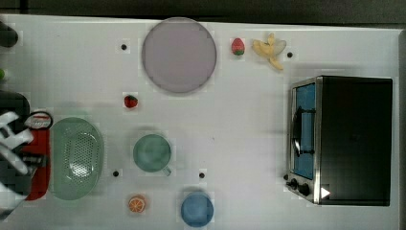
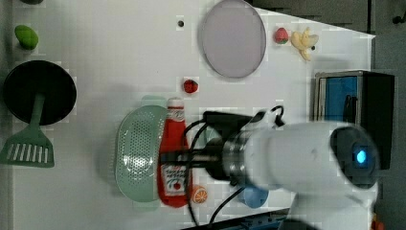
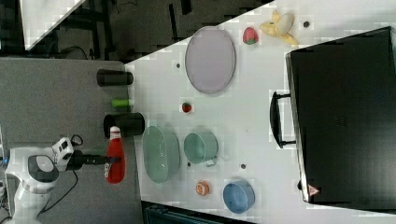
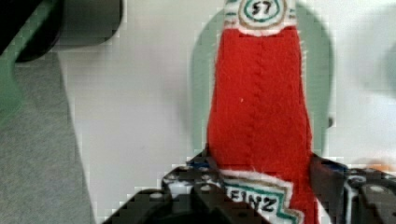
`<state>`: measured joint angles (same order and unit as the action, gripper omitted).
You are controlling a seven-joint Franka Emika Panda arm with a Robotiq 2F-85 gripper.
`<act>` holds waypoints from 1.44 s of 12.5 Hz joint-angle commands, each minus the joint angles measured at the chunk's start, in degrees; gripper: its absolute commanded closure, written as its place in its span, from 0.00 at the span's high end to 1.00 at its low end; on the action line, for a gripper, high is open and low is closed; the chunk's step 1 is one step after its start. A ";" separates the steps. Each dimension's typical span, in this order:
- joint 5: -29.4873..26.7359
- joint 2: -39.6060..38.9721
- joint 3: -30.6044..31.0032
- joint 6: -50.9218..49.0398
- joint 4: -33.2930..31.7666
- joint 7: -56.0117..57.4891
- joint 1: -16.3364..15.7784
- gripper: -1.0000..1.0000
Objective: Pick ketchup from strainer and place it on the table
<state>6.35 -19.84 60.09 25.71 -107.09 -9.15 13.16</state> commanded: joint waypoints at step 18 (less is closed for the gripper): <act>6.84 4.41 -10.40 -4.95 -4.98 36.07 32.91 0.57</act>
<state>13.98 -15.89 49.80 20.67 -110.56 22.95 45.18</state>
